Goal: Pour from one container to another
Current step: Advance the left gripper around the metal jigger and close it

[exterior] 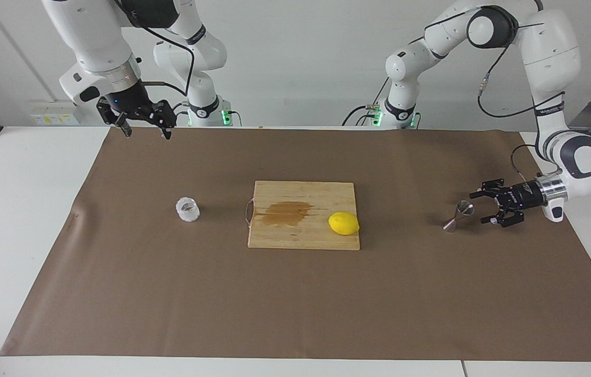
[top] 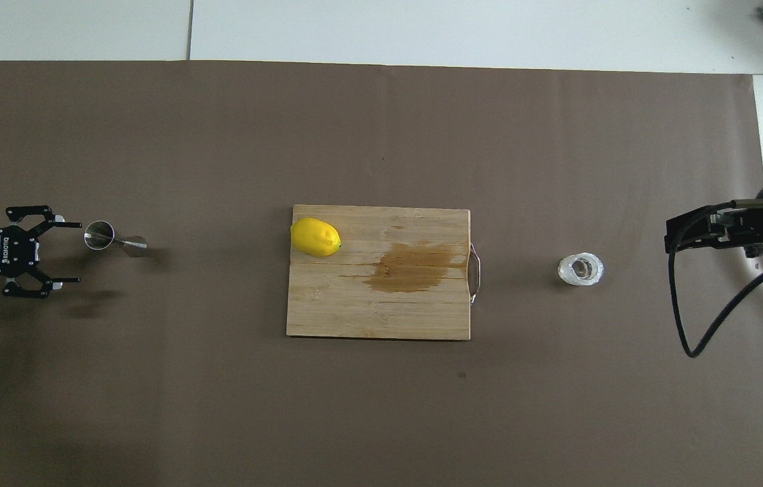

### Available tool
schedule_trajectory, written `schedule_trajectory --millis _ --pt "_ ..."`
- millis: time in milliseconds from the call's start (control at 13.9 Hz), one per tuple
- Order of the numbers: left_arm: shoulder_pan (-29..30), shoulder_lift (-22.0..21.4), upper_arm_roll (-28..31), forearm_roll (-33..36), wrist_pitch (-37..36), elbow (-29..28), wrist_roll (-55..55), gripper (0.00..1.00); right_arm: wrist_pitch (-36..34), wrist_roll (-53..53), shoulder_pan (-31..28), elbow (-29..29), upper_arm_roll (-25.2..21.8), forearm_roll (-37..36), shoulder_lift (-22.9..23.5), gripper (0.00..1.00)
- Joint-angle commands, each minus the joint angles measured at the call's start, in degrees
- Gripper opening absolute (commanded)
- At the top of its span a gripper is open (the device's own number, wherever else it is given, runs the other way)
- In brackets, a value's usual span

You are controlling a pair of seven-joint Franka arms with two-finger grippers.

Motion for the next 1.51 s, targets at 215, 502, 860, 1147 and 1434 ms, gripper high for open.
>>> schedule_trajectory --millis 215,502,860,1147,1434 --pt "0.8 0.0 -0.5 -5.9 -1.0 -2.5 -6.2 1.0 -0.3 -1.5 -1.0 -0.2 0.2 1.9 -0.2 1.0" --pt "0.7 0.2 -0.6 -7.9 -2.4 -3.5 -6.3 1.0 -0.3 -1.5 -1.0 -0.2 0.2 1.9 -0.2 1.0" --pt "0.4 1.3 -0.8 -12.0 -2.8 -4.2 -6.0 1.0 -0.3 -1.5 -1.0 -0.2 0.2 1.9 -0.2 1.0" --pt "0.0 1.4 -0.9 -14.1 -3.3 -4.3 -5.3 1.0 -0.3 -1.5 -1.0 -0.2 0.2 1.9 -0.2 1.0" --pt "0.0 1.5 -1.1 -14.9 -3.8 -4.3 -4.0 1.0 -0.3 -1.5 -1.0 -0.2 0.3 1.9 -0.2 1.0"
